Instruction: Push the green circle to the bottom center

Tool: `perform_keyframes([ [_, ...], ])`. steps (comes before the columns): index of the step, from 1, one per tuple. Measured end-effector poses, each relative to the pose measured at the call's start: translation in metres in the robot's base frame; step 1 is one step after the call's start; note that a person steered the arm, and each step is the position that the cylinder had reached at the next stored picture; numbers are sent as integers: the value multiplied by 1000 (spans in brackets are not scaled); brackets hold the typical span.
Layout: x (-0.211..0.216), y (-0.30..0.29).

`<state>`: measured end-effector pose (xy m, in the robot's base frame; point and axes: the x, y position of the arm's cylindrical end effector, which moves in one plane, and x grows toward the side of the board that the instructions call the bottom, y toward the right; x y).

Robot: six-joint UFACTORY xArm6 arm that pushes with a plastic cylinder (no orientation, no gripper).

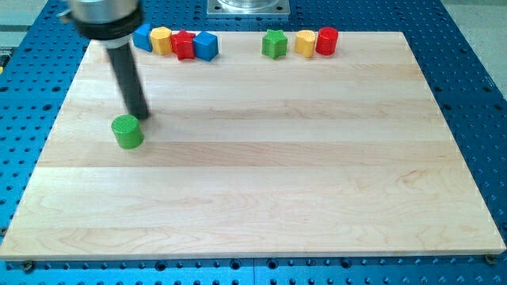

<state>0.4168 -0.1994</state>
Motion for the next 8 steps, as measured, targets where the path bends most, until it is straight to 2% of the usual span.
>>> perform_keyframes([
  [1,60,-11],
  [2,70,34],
  [4,53,-47],
  [5,24,4],
  [6,37,76],
  [8,9,127],
])
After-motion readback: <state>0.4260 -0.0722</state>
